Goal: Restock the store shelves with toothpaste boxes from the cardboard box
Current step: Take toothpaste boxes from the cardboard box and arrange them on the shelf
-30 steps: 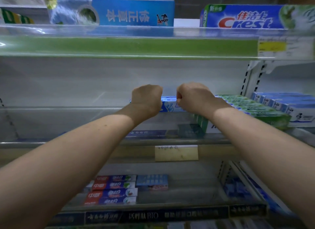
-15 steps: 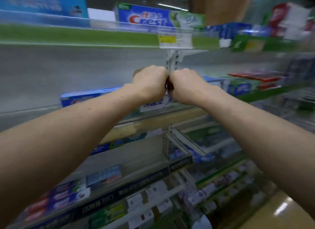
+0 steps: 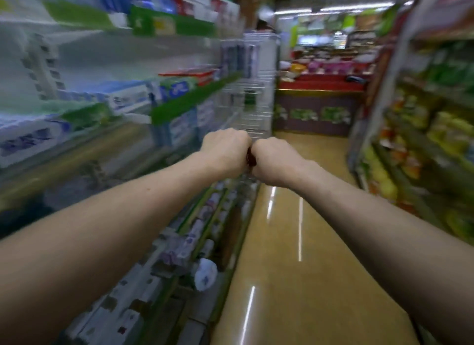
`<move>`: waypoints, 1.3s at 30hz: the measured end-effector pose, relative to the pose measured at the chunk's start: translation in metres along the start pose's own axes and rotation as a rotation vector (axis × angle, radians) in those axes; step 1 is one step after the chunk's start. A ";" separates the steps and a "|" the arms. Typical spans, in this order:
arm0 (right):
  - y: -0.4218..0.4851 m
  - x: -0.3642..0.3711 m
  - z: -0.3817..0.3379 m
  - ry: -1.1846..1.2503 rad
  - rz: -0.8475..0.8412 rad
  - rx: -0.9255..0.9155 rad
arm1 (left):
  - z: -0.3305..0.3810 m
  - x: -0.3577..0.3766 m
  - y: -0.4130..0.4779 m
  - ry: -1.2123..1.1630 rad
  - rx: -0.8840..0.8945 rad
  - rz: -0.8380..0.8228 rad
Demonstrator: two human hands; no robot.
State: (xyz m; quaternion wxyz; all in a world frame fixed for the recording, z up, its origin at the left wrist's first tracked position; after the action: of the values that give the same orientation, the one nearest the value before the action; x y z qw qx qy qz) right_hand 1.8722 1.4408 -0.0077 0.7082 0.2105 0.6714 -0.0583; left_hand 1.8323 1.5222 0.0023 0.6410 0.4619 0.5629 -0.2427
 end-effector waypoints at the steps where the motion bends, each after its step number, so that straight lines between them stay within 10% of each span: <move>1: -0.018 0.003 0.016 0.001 -0.022 0.052 | 0.024 0.006 0.001 -0.010 0.051 -0.012; 20: -0.417 0.062 0.271 0.047 -0.136 1.032 | 0.505 0.098 -0.105 -0.120 0.990 -0.240; 39: -0.627 0.246 0.276 0.385 -0.280 1.686 | 0.638 0.297 -0.243 0.121 1.379 -0.660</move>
State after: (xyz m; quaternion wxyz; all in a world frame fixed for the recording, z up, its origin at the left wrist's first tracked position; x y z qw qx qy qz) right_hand 1.9214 0.8191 -0.3826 0.1776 0.5858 0.5321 -0.5849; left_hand 2.0217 0.9213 -0.3947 0.0700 0.5776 0.4271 -0.6921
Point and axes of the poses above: each hand's wrist, its own y-axis towards the middle knuckle, its own x-axis out of the palm, z = x × y, the point moved 3 cm from there along y, towards the middle knuckle, and after that the axes turned 12 degrees about -x, right-handed, at the moved point
